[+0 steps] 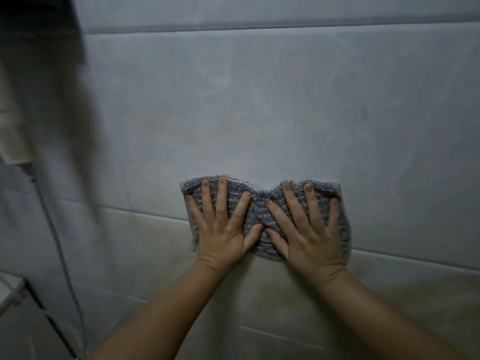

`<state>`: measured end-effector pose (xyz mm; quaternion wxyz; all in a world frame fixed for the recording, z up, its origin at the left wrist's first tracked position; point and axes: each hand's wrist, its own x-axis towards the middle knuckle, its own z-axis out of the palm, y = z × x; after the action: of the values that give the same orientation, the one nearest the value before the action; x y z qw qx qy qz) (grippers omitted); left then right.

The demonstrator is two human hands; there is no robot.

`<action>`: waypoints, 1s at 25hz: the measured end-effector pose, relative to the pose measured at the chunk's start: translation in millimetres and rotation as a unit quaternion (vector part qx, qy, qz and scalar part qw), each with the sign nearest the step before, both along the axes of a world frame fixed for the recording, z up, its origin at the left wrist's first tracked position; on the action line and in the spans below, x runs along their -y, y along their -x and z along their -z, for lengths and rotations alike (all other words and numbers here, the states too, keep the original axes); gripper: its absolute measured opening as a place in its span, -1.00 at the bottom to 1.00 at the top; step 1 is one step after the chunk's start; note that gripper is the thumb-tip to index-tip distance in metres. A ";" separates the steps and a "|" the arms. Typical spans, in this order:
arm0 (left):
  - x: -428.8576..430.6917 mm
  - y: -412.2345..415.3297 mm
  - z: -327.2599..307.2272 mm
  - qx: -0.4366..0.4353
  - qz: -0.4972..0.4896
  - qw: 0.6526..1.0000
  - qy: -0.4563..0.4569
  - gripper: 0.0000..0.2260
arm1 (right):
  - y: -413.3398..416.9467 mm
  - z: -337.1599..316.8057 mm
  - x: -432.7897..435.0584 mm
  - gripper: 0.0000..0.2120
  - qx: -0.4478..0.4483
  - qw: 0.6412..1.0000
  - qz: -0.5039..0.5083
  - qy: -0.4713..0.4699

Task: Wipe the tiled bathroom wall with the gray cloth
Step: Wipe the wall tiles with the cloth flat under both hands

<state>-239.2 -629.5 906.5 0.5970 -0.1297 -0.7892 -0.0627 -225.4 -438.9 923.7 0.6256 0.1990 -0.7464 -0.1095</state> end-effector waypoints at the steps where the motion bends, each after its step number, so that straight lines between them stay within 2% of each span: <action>1: -14.6 -2.0 -2.4 0.000 0.005 1.000 0.008 -0.35 | -2.5 -0.4 -15.2 -0.39 -0.002 1.000 0.003 0.002; 7: -98.7 -13.6 -13.0 0.003 0.021 0.999 0.028 -0.33 | -15.2 -1.4 -101.6 -0.37 -0.019 0.999 0.027 0.010; 14: -195.4 -26.0 -24.5 -0.011 0.016 0.998 0.063 -0.37 | -32.7 -7.1 -197.7 -0.42 -0.024 0.998 0.055 0.035; 19: -256.2 -32.6 -38.2 -0.014 0.010 0.999 0.045 -0.38 | -41.6 -27.6 -252.7 -0.48 -0.018 0.998 0.059 0.025; 22: -284.5 -36.9 -68.1 -0.009 0.000 0.999 0.032 -0.40 | -45.0 -56.4 -272.7 -0.51 -0.007 0.998 0.050 0.032; 25: -325.3 -42.1 -123.7 -0.023 -0.013 0.999 0.027 -0.44 | -48.3 -106.2 -303.9 -0.47 -0.016 0.997 0.043 0.066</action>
<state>-197.2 -304.2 1030.2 0.6121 -0.1373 -0.7782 -0.0307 -177.1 -135.0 1029.9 0.6439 0.1233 -0.7497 -0.0899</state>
